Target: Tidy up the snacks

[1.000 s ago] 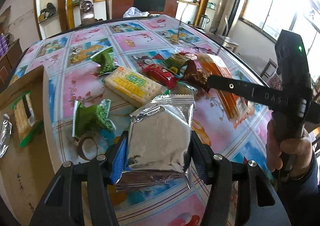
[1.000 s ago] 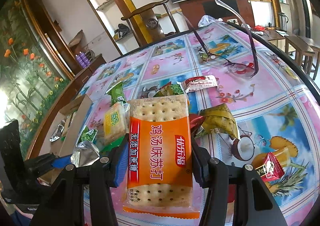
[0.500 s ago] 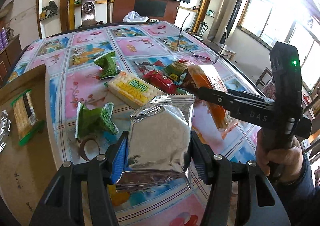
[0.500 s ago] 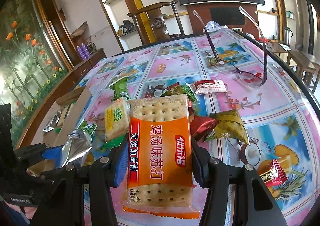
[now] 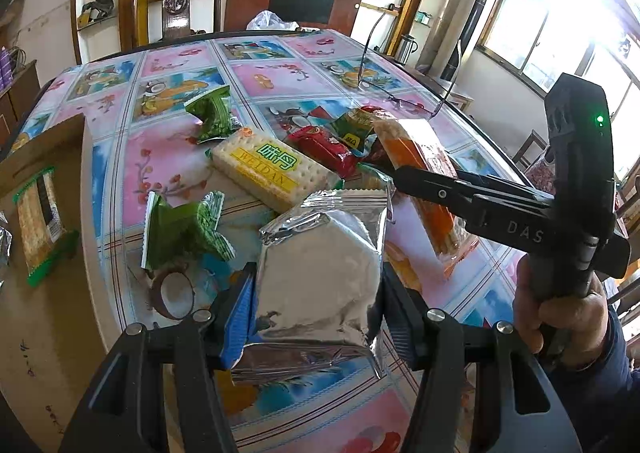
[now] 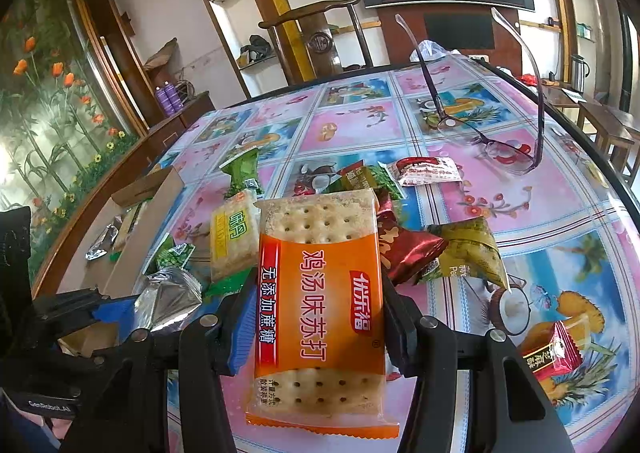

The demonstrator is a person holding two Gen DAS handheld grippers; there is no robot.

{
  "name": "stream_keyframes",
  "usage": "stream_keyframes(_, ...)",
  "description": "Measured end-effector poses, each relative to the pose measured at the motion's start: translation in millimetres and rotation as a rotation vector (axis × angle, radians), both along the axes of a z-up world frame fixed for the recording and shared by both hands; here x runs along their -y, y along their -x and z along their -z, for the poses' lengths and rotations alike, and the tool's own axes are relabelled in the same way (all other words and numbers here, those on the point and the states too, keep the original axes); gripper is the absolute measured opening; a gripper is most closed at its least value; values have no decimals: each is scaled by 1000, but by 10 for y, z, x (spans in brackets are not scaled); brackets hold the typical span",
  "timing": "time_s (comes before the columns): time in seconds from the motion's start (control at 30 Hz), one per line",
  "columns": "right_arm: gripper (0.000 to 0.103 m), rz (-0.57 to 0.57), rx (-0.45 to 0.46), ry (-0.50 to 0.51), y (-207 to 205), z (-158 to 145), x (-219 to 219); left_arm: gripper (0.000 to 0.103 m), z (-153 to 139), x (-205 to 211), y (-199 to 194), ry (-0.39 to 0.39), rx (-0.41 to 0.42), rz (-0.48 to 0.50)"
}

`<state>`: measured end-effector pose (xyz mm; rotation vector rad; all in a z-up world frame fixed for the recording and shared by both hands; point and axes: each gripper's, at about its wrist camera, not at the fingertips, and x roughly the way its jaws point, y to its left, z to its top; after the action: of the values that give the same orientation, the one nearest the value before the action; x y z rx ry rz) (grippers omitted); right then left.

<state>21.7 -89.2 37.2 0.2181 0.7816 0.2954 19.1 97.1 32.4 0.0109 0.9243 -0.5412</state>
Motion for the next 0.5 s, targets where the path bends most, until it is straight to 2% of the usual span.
stream_keyframes(0.5, 58, -5, 5, -3, 1, 0, -18, 58, -26, 1, 6, 8, 4, -1)
